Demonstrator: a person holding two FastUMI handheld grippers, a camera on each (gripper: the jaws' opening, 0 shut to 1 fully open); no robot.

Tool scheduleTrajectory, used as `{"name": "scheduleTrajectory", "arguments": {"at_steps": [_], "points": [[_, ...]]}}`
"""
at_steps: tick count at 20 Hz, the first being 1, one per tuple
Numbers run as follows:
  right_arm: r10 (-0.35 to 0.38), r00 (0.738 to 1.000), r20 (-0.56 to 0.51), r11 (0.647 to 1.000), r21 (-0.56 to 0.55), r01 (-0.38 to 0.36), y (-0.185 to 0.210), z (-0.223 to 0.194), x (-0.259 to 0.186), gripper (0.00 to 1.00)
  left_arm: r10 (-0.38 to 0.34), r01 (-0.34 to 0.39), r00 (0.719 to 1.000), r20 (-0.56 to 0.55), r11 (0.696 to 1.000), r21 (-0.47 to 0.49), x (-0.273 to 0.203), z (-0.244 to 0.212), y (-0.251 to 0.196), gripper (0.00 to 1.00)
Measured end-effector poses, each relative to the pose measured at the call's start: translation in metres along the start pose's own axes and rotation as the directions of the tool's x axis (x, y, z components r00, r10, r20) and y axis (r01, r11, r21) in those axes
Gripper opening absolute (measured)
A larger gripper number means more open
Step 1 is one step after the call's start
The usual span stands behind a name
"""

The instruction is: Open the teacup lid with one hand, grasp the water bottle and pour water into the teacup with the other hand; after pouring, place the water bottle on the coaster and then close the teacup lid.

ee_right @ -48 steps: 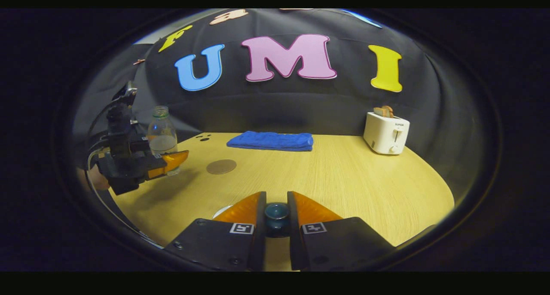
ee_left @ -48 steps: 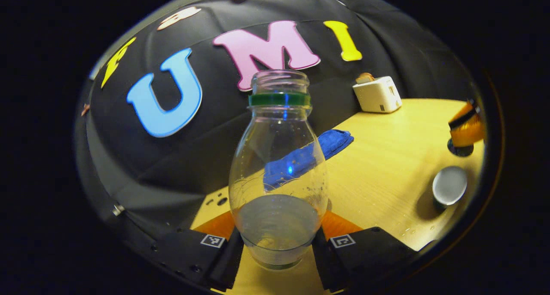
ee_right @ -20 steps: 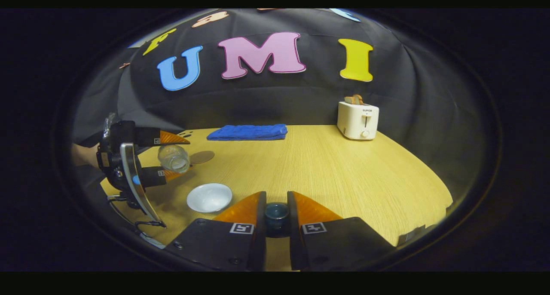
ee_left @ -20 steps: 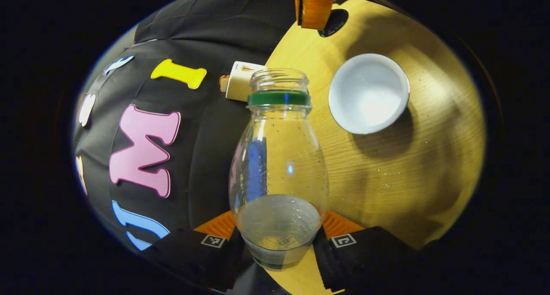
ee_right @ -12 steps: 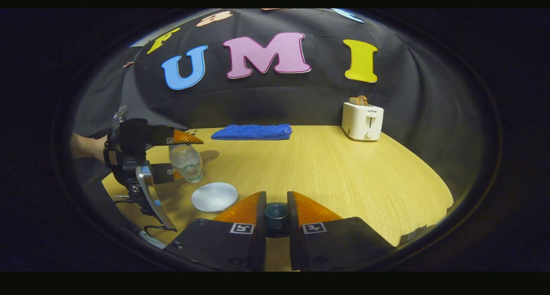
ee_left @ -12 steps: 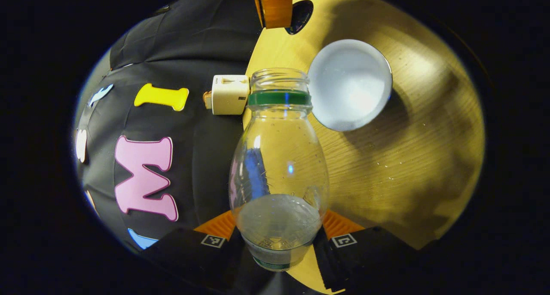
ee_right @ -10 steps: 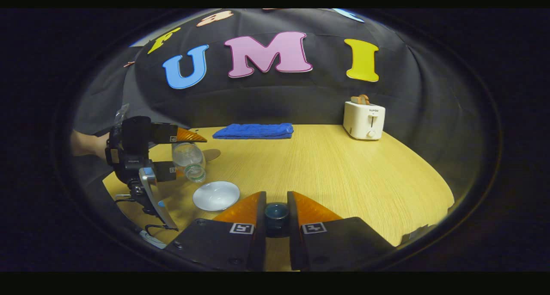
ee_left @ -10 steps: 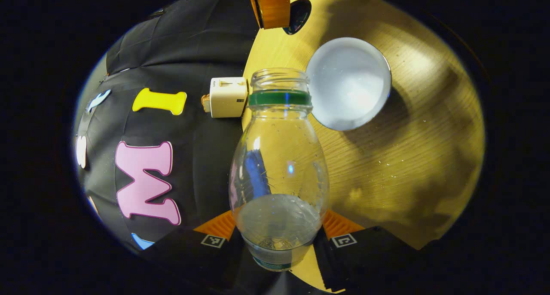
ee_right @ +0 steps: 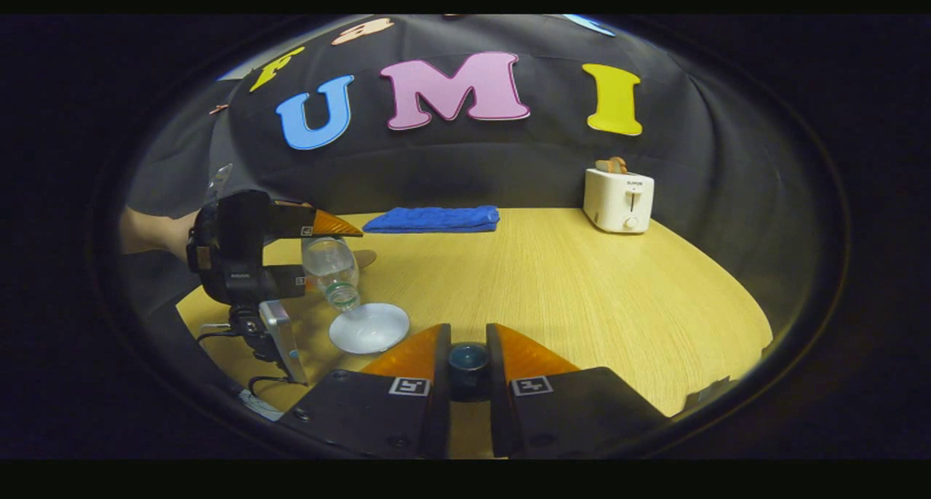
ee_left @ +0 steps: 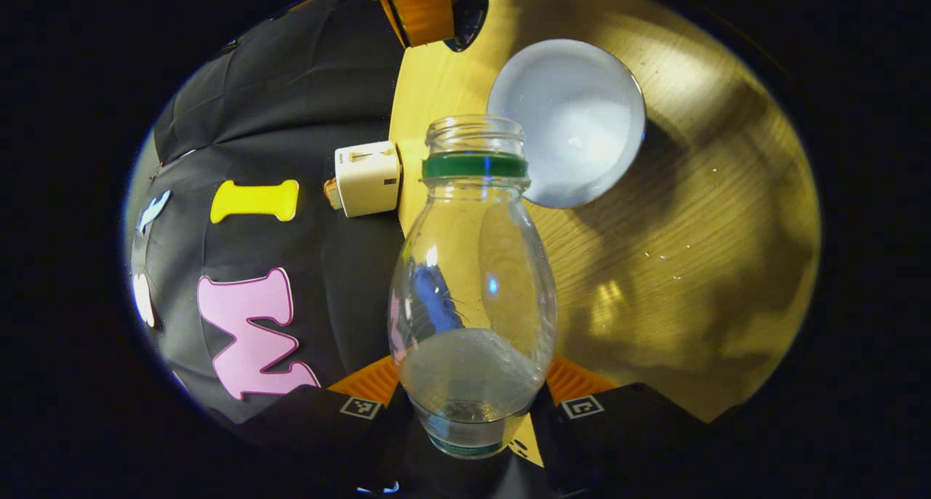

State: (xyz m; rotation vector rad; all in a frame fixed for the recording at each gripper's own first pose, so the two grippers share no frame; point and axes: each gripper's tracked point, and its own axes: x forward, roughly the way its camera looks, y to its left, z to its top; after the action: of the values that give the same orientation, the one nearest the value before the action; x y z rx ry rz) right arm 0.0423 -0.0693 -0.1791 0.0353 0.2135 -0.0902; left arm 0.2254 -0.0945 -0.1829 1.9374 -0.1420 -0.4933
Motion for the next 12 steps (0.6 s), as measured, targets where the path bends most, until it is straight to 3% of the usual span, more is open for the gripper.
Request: {"name": "scheduleTrajectory", "arguments": {"at_steps": [2, 3, 12], "points": [[-0.001, 1.0, -0.002, 1.0, 0.003, 0.001, -0.001, -0.001, 0.0, 0.21, 0.019, -0.019, 1.0, 0.003, 0.999, 0.038, 0.0, 0.001, 0.004, 0.75], [0.002, 1.0, -0.004, 1.0, 0.005, -0.002, 0.0, -0.001, 0.001, 0.26, 0.033, -0.033, 0.999, 0.004, 0.998, 0.06, 0.0, 0.001, 0.006, 0.75], [0.013, 1.0, -0.017, 1.0, 0.008, -0.013, 0.001, -0.008, 0.0, 0.21, 0.067, -0.068, 0.998, 0.013, 0.981, 0.184, 0.003, 0.002, 0.017, 0.74]]}}
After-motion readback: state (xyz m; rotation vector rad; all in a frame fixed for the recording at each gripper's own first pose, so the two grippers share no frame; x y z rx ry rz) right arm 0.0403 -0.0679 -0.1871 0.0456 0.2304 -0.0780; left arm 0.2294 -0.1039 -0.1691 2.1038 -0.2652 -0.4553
